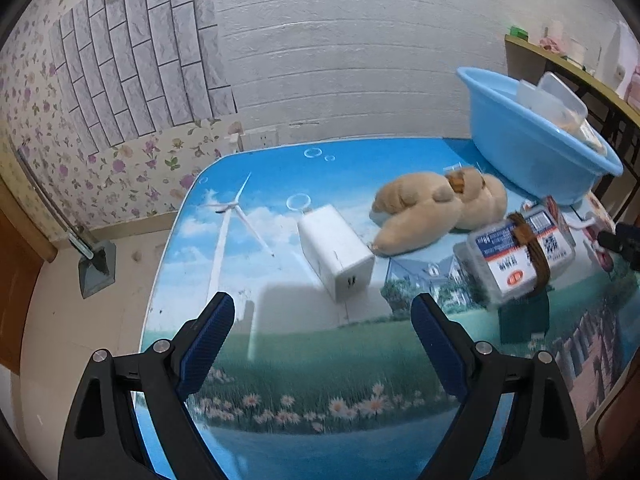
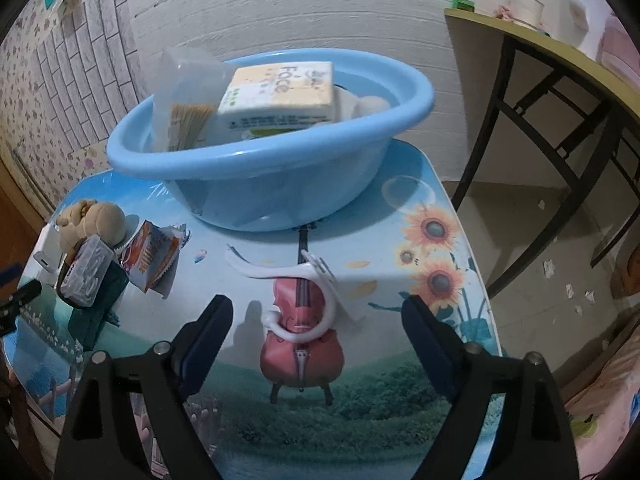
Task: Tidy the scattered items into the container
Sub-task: 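Move both grippers back toward the white charger and the white hook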
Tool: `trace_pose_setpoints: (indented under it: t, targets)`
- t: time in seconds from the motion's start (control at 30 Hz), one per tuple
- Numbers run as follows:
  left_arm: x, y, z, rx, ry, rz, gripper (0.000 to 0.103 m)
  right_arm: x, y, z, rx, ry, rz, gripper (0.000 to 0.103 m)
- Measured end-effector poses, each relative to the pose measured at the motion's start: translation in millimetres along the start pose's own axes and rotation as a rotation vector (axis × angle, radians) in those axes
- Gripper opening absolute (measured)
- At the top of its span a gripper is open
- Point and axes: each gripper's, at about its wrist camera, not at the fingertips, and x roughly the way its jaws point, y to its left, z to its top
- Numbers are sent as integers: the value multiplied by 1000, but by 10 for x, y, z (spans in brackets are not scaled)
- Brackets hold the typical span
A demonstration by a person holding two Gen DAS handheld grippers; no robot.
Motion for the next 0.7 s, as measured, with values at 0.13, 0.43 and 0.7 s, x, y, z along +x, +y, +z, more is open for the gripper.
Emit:
trace_pose_setpoints:
  t: [0.13,0.43,0.7]
  targets:
    - [65,19,105,-16,-3,-6,90,60,27,20,-13,7,-14,87]
    - [315,-30,263,-35,39,4,90,155,34,76,-6,20,-25,87]
    - [447,54,328,-97,56,-22,90,255,103,108,-29,30,-30,87]
